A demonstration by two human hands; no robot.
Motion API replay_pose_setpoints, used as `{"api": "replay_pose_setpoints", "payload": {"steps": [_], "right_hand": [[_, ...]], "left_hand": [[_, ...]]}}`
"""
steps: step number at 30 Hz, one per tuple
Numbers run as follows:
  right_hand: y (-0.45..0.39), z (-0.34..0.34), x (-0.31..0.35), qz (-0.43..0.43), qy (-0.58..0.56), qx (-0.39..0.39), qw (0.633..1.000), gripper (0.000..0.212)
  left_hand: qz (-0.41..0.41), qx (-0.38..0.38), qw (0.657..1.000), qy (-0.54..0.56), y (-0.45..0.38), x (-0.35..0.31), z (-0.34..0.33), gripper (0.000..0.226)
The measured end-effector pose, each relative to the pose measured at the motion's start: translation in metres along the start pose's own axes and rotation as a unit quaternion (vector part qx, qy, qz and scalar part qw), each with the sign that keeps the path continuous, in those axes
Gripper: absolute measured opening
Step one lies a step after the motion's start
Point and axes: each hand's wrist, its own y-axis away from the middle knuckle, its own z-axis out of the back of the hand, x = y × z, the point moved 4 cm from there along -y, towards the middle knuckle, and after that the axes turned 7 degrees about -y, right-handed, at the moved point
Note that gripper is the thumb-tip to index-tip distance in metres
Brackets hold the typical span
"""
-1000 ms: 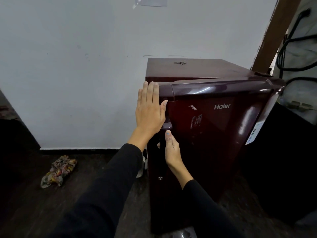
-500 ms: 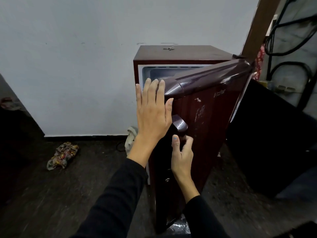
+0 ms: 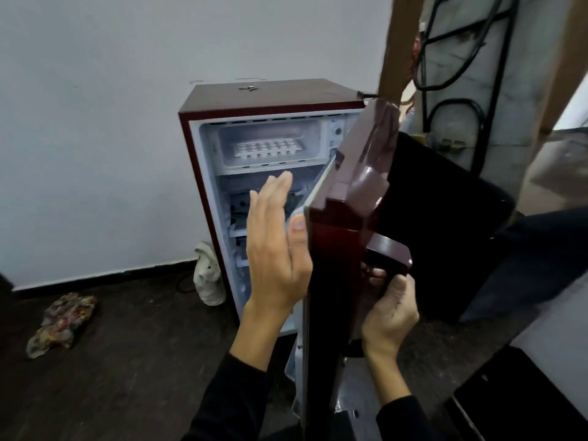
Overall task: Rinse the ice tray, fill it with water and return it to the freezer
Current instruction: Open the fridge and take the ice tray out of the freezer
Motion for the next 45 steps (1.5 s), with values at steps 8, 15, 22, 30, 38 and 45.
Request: {"api": "replay_pose_setpoints", "payload": {"steps": [8,15,22,30,38,45], "right_hand": [[-0.047,0.071,-0.006,-0.046,0.046,-0.133,0.989,0.072],[-0.048,0.068,0.083,0.194,0.082,-0.282,0.936,0.046],[-0.025,-0.034,0.067,0.21,0.355,-0.021,0.911,0.047],[-0.042,-0.039,-0.018,0.087,0.649,0.012,0.756,0.062],[-0.073,0.003,-0.038,0.09,0.661,-0.015,0.745,0.058],[-0.109,0.04,-0.055,0.1,0.655,-0.012,0.749,0.058]], "left_hand": [[0.069,0.13,0.989,0.021,0.019,0.05,-0.069,0.05],[0.003,0.241,0.97,0.018,0.011,0.07,-0.125,0.054],[-0.162,0.336,0.928,0.002,0.017,0.06,-0.18,0.06],[-0.227,0.368,0.902,0.001,0.03,0.051,-0.224,0.068],[-0.203,0.362,0.909,0.03,0.046,0.025,-0.256,0.062],[-0.198,0.353,0.914,0.021,0.055,-0.002,-0.287,0.062]]}}
